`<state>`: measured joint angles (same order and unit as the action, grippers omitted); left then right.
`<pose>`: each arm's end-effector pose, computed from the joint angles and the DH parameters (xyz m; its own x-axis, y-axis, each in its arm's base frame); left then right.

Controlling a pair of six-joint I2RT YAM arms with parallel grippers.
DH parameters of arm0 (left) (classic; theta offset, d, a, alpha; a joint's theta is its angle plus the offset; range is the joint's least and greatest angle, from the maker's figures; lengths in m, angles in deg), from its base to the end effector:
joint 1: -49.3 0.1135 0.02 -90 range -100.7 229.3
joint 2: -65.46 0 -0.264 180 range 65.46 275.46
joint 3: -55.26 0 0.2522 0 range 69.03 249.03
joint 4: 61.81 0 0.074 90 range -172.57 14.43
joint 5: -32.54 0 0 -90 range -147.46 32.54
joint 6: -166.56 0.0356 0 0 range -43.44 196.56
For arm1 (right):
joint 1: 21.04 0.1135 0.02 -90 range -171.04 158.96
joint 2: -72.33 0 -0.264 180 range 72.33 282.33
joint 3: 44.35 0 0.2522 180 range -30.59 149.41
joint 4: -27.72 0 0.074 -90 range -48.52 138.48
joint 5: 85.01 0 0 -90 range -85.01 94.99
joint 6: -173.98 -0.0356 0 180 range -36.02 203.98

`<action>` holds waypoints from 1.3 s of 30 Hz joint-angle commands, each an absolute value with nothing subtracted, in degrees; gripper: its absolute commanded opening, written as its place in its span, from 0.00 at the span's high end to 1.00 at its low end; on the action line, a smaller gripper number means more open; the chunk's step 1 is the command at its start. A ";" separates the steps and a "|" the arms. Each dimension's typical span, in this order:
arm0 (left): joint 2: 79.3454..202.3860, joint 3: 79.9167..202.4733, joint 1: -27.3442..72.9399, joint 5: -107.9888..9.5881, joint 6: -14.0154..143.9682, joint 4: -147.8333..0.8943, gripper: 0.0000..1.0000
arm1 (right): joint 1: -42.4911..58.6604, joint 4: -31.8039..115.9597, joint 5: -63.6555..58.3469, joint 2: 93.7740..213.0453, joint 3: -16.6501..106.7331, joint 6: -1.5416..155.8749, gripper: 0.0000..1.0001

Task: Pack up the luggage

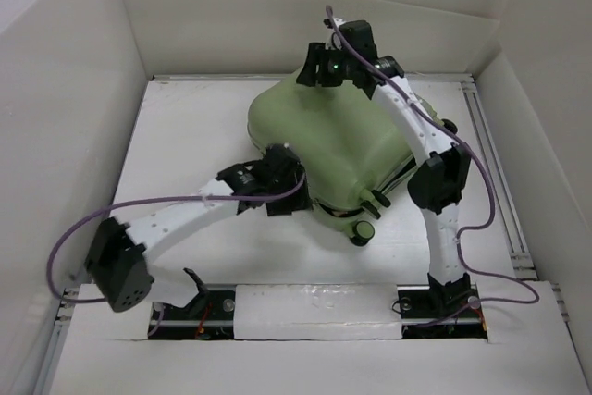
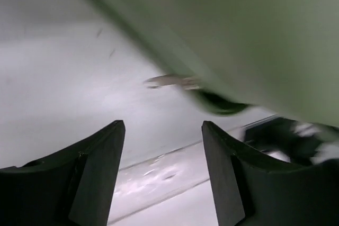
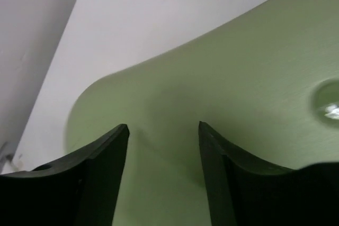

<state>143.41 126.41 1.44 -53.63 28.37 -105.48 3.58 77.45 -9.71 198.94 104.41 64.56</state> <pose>0.1895 -0.2129 0.2573 -0.9177 -0.0942 -0.3859 0.1265 0.8516 -0.5088 0.4573 0.2195 0.3703 -0.5989 0.0793 -0.7969 -0.4329 0.8051 0.4055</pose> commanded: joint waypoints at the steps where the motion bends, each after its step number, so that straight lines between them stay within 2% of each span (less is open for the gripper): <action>1: 131.22 141.42 2.62 -64.03 30.94 -108.61 0.42 | -0.03 83.50 -13.47 190.30 105.40 64.65 0.36; 2: 130.42 143.97 3.85 -66.05 31.64 -108.62 0.39 | -0.99 82.45 -12.77 185.41 103.81 64.12 0.35; 3: 130.41 147.56 9.17 -65.81 32.25 -108.62 0.35 | -2.83 81.83 -11.03 182.57 101.70 63.33 0.35; 5: 131.81 149.18 16.39 -61.88 33.93 -105.12 0.35 | -4.42 78.68 -8.47 173.03 91.00 62.54 0.35; 6: 133.99 149.18 23.47 -55.85 34.45 -103.19 0.35 | -5.13 77.53 -6.55 169.57 86.61 61.14 0.35; 7: 135.32 149.18 27.11 -51.96 34.46 -98.21 0.35 | -6.79 75.08 -2.52 162.40 76.91 58.52 0.45; 8: 136.81 148.66 30.19 -49.31 34.46 -95.81 0.35 | -7.85 75.06 -0.74 162.33 71.76 58.49 0.52; 9: 138.57 148.65 32.57 -47.90 34.46 -93.87 0.35 | -8.99 73.32 0.58 155.28 66.93 55.45 0.60; 10: 143.11 149.35 36.51 -45.71 34.46 -92.11 0.35 | -11.70 72.78 1.81 151.64 62.01 53.94 0.71; 11: 145.94 152.84 37.86 -46.55 35.15 -91.84 0.37 | -13.12 72.25 4.43 148.13 53.17 52.62 0.89; 12: 148.84 155.31 38.57 -48.65 35.86 -92.62 0.37 | -14.44 71.72 5.24 141.39 49.25 51.73 0.93; 14: 157.80 161.36 40.85 -49.82 36.39 -92.62 0.37 | -16.20 73.38 11.01 135.72 41.17 49.27 0.99; 19: 175.82 174.73 43.32 -43.59 35.77 -92.80 0.38 | -20.51 79.01 11.85 124.38 29.89 43.21 1.00; 24: 192.95 192.56 43.32 -38.50 36.30 -97.62 0.39 | -21.83 76.39 6.85 123.83 19.87 40.39 0.96; 29: 196.42 191.82 40.95 -32.94 37.69 -95.97 0.39 | -21.83 67.34 4.64 131.20 14.41 41.53 0.93; 34: 186.62 173.83 37.00 -31.27 38.94 -90.27 0.40 | -17.89 56.27 -1.24 145.87 17.39 42.75 0.93; 35: 184.14 165.35 36.99 -31.27 38.94 -88.77 0.40 | -15.62 54.51 -4.30 148.07 18.79 43.46 0.93; 38: 173.44 152.65 35.77 -32.67 38.94 -83.58 0.42 | -9.73 53.43 -6.26 158.17 29.14 47.32 0.91; 39: 170.61 144.61 35.76 -33.29 38.94 -82.01 0.42 | -8.31 54.31 -7.92 161.07 36.39 48.55 0.91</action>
<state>181.49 156.77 40.50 -38.96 34.75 -81.84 -16.03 69.67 4.25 155.48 22.27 45.70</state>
